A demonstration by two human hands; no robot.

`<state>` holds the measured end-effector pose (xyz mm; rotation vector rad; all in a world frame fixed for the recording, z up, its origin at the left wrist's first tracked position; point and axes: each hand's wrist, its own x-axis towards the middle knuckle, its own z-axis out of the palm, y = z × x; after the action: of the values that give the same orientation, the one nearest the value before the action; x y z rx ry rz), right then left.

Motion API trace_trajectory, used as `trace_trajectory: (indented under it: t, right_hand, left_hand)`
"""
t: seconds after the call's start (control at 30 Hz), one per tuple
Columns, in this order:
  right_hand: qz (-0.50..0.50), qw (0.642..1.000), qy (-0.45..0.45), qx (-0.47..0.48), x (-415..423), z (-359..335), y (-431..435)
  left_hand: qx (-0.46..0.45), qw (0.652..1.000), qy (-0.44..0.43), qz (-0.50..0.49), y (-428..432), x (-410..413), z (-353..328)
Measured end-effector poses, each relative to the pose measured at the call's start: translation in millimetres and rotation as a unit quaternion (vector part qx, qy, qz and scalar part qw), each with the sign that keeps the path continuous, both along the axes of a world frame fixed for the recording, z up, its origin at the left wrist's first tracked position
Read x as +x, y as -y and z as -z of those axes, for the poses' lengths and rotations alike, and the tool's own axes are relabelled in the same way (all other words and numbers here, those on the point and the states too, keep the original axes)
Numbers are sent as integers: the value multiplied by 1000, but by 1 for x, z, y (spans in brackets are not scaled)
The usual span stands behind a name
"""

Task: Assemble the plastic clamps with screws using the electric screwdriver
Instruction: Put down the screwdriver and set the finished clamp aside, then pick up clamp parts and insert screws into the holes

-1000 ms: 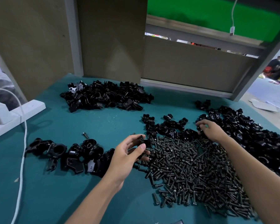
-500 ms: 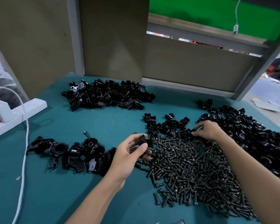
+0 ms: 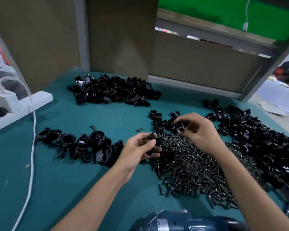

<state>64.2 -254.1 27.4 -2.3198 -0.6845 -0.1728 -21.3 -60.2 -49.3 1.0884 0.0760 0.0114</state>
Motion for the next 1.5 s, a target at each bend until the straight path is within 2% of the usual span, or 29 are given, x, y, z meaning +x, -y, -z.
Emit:
trace_trajectory:
  t: [0.07,0.17,0.33,0.43,0.57,0.7,0.8,1.0,1.2,1.3,1.5]
  right_hand:
    - [-43,998,37,25,-24,3,-19]
    - [-74,996,56,14,-43,10,-37]
    - [-94,995,-1,35,-53,17,-40]
    - [-82,989,-46,118,-56,23,-42]
    - [-68,981,-40,174,-55,32,-46]
    - [-69,967,-89,227,-54,36,-46]
    - [-39,972,-81,216,-54,37,-45]
    - [-57,974,-93,199,-55,34,-41]
    - [8,974,-35,225,-55,35,-45]
    - [-1,975,-15,223,-57,36,-49]
    - [-32,968,-64,239,-57,38,-51]
  left_hand:
    - [-21,1000,-2,24,-1,-2,-3]
    - [-34,999,-5,35,-2,-6,-5]
    - [-83,996,-14,28,-2,-10,-3]
    - [-129,991,-13,20,-2,-10,-3]
    - [-171,985,8,19,2,-11,-3]
    - [-172,985,17,16,4,-11,-4]
    - [-162,986,22,16,5,-11,-4]
    - [-178,984,24,-4,5,-11,-5]
    - [-86,996,17,-28,3,-10,-5]
    - [-70,997,21,-25,6,-11,-4]
    - [-96,994,24,-52,5,-13,-6]
